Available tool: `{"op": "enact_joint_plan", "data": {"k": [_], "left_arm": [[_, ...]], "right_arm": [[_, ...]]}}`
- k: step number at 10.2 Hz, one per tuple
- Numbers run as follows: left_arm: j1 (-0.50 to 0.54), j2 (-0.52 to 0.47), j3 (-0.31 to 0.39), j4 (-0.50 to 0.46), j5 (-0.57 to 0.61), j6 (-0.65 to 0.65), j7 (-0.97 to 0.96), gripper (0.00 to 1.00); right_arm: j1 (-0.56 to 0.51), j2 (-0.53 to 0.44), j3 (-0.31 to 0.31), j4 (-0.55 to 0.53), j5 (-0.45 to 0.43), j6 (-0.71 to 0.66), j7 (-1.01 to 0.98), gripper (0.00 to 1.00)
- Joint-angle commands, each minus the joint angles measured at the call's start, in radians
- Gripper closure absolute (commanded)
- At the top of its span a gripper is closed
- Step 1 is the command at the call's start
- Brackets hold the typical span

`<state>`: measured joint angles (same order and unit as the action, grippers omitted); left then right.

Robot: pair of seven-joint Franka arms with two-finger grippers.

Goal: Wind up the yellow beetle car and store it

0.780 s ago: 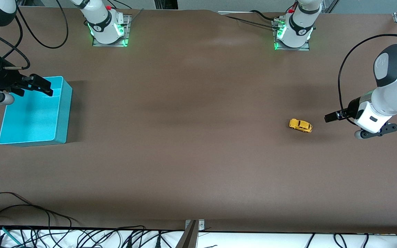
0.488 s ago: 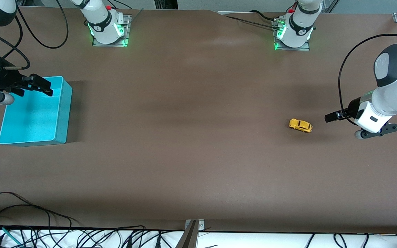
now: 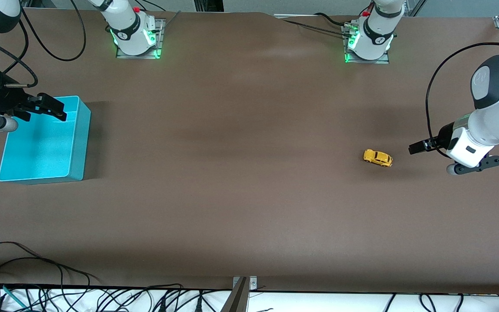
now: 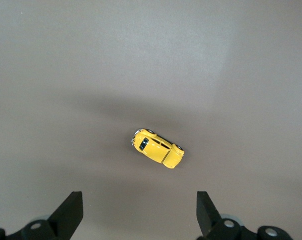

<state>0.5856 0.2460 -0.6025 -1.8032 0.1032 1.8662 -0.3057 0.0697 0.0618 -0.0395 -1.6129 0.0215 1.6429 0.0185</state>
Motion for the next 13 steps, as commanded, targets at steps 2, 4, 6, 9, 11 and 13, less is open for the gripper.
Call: {"op": "enact_joint_plan", "data": {"k": [2,4,6,9,11,13], "left_arm": [[-0.003,-0.008,0.003,0.016,0.019,-0.022,0.023,0.00],[-0.004,-0.008,0.003,0.018,0.019,-0.022,0.042,0.00],[-0.004,-0.007,0.003,0.022,0.019,-0.022,0.042,0.00],[-0.004,-0.005,0.003,0.022,0.019,-0.022,0.042,0.00],[-0.007,-0.005,0.003,0.022,0.019,-0.022,0.042,0.00],[-0.007,-0.005,0.003,0.022,0.019,-0.022,0.042,0.00]], "right_arm": [[-0.010,0.001,-0.013,0.005,0.015,-0.012,-0.022,0.00],[-0.013,0.001,-0.022,0.008,0.017,-0.008,-0.055,0.00],[-0.013,0.001,-0.022,0.010,0.017,-0.003,-0.058,0.00],[-0.014,0.006,-0.023,0.011,0.018,-0.002,-0.058,0.00],[-0.025,0.006,-0.031,0.011,0.018,-0.002,-0.093,0.00],[-0.024,0.007,-0.034,0.011,0.018,-0.002,-0.104,0.00]]}}
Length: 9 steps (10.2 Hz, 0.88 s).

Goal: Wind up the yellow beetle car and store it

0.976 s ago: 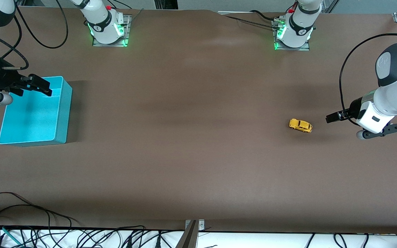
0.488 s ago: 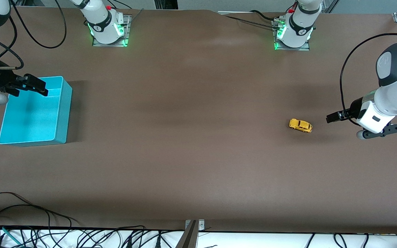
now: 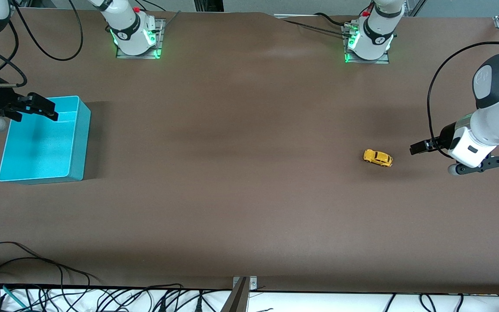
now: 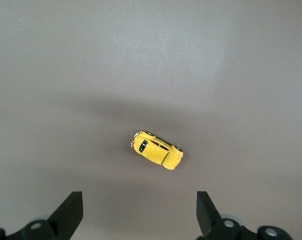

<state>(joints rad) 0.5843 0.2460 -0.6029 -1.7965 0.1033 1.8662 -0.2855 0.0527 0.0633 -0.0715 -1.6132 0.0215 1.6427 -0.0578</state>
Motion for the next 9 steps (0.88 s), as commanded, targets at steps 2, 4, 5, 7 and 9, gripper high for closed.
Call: {"op": "enact_joint_plan", "data": {"k": [2,4,5,7,9], "left_arm": [[-0.006,-0.004,0.003,0.016,0.019,-0.022,0.022,0.00],[-0.006,-0.002,0.003,0.017,0.019,-0.022,0.022,0.00],[-0.006,-0.002,0.003,0.017,0.019,-0.022,0.022,0.00],[-0.006,-0.002,0.003,0.017,0.021,-0.022,0.023,0.00],[-0.006,-0.002,0.003,0.017,0.021,-0.022,0.048,0.00]], "right_arm": [[-0.007,0.009,-0.002,0.012,0.018,-0.001,-0.027,0.00],[-0.007,0.012,-0.002,0.012,0.018,-0.001,-0.028,0.00],[-0.007,0.012,-0.001,0.012,0.018,-0.001,-0.028,0.00],[-0.007,0.012,-0.001,0.012,0.018,-0.001,-0.028,0.00],[-0.007,0.012,-0.001,0.010,0.020,-0.003,-0.028,0.00]]}}
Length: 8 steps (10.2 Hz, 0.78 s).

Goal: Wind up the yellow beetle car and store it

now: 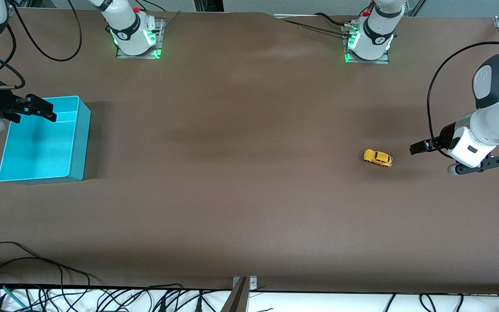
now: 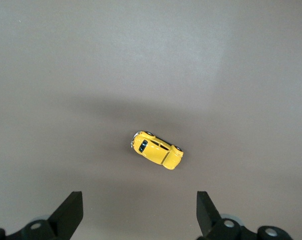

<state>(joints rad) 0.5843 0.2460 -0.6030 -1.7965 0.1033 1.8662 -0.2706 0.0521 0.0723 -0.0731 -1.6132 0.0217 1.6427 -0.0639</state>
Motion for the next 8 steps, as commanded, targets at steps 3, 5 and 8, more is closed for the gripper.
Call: {"op": "enact_joint_plan", "data": {"k": [3,5,8], "left_arm": [[-0.009,-0.004,0.000,0.014,0.114,-0.044,0.114,0.00],[-0.008,-0.008,0.000,0.014,0.118,-0.062,0.162,0.00],[-0.006,-0.010,0.000,0.012,0.102,-0.065,0.160,0.00]], "right_arm": [[-0.006,0.004,0.001,0.010,0.020,-0.003,-0.024,0.00],[-0.006,0.004,0.001,0.010,0.020,-0.003,-0.022,0.00],[-0.005,0.004,0.001,0.010,0.020,-0.003,-0.022,0.00]]}}
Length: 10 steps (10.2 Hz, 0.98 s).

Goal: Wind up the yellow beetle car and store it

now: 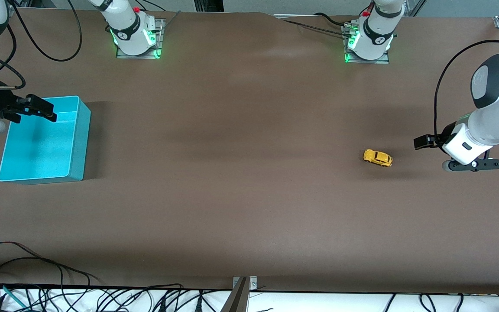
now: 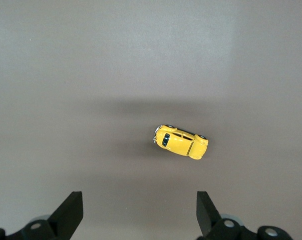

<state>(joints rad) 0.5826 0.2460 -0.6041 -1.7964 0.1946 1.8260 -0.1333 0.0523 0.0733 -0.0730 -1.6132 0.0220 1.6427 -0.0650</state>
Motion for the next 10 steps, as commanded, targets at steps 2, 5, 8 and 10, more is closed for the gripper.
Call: {"op": "enact_joint_plan", "data": {"k": [2,5,8,10], "left_arm": [[-0.004,-0.010,0.001,0.012,0.011,-0.025,0.021,0.00],[-0.004,-0.010,0.001,0.014,0.011,-0.025,0.023,0.00],[-0.006,-0.007,0.001,0.014,0.011,-0.025,0.017,0.00],[-0.006,-0.004,0.001,0.011,0.008,-0.025,-0.005,0.00]], "right_arm": [[-0.005,0.003,0.001,0.009,0.019,-0.001,-0.021,0.00],[-0.006,0.003,0.001,0.006,0.032,-0.001,-0.021,0.00],[-0.006,0.003,0.001,0.006,0.032,-0.001,-0.021,0.00],[-0.006,0.003,0.001,0.006,0.038,-0.001,-0.021,0.00]]}}
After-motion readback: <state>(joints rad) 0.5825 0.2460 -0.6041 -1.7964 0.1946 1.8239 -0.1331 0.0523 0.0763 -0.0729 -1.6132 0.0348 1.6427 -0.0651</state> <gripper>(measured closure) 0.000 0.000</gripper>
